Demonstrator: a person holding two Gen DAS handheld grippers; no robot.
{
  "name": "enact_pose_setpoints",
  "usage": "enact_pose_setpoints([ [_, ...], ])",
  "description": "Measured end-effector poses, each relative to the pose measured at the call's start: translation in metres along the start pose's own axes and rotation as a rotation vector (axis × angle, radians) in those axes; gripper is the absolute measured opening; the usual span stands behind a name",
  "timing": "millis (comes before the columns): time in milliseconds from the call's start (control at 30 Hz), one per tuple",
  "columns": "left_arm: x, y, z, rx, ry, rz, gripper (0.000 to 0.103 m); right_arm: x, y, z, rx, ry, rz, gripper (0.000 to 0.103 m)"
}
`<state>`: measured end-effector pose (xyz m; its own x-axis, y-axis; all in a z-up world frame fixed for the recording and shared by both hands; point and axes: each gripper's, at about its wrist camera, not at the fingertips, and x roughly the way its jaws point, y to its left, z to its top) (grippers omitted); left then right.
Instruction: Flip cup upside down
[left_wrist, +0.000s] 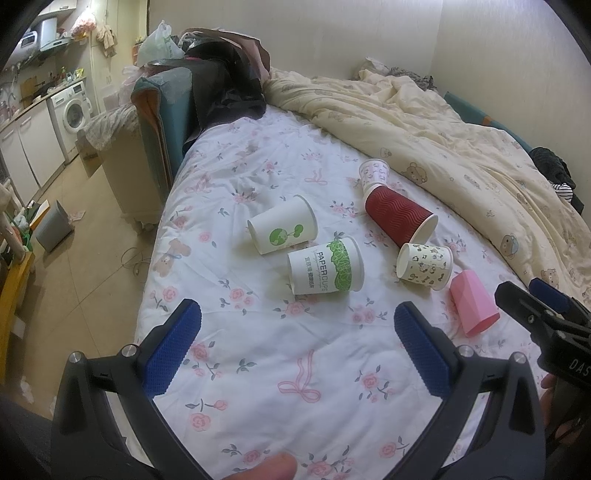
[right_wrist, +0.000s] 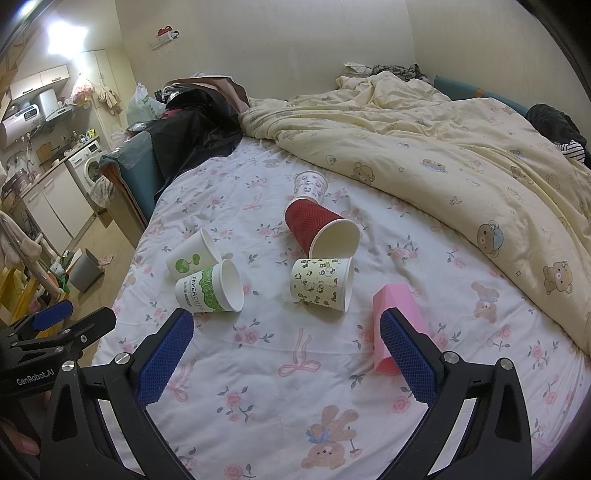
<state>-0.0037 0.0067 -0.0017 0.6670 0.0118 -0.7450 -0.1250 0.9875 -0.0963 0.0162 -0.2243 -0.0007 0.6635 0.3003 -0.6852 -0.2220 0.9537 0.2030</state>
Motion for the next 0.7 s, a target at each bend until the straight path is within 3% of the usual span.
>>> enact_pose_setpoints([
  [700, -0.0009, -0.0020, 0.0028, 0.003, 0.010, 0.004, 0.103, 0.0024, 0.0035, -0.0029, -0.002, 0.006, 0.001, 0.103],
])
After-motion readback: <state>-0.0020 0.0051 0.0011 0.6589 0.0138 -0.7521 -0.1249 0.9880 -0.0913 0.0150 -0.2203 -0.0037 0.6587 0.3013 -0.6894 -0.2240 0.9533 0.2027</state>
